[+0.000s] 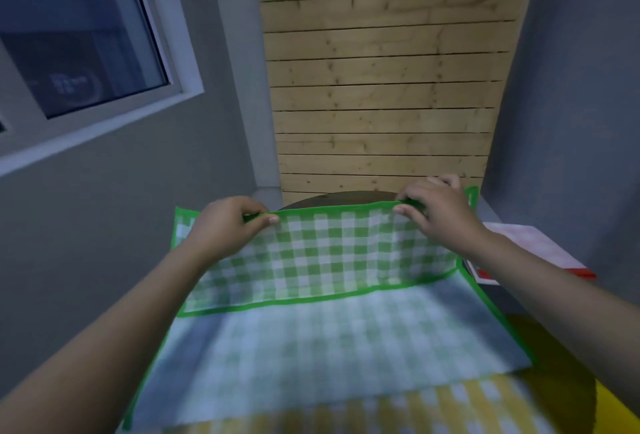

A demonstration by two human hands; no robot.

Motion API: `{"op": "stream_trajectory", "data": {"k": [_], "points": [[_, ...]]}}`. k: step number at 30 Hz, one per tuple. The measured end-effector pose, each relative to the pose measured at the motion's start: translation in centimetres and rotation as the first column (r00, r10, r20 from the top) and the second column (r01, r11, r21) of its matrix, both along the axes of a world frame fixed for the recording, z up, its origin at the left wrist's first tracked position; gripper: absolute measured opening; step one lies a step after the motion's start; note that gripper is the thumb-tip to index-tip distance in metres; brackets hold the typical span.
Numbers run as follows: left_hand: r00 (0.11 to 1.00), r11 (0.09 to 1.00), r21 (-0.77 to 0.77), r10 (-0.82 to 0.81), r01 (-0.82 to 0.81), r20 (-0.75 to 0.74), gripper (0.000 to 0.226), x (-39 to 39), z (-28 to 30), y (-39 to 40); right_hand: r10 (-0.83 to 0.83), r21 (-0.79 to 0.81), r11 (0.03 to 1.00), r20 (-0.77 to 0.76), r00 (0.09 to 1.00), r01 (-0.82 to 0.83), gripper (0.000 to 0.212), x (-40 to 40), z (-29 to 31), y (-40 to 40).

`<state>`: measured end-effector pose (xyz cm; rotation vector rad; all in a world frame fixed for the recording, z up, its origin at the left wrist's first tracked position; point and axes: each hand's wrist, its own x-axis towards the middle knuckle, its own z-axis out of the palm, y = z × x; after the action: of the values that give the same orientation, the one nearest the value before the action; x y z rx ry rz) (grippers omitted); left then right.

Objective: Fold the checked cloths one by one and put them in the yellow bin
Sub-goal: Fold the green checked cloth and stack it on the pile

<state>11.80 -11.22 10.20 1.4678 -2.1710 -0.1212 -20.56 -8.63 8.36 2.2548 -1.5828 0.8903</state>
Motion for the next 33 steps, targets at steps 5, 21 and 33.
{"op": "stream_trajectory", "data": {"k": [5, 21, 33], "points": [[0.999, 1.0, 0.014, 0.027, -0.027, 0.032, 0.019, 1.0, -0.3, 5.1, 0.054, 0.038, 0.998, 0.071, 0.996, -0.057, 0.042, 0.2, 0.2, 3.8], [0.995, 0.982, 0.166, 0.096, -0.094, 0.001, 0.01, 1.0, -8.5, 16.0, 0.119, 0.292, 0.947, 0.056, 0.991, -0.131, 0.007, -0.5, -7.5, 13.0], [0.99, 0.904, 0.424, 0.108, -0.06, -0.089, 0.019, 0.5, -10.5, 16.5, 0.087, 0.537, 0.836, 0.073, 0.994, -0.113, 0.019, -0.9, -9.8, 14.4]]}}
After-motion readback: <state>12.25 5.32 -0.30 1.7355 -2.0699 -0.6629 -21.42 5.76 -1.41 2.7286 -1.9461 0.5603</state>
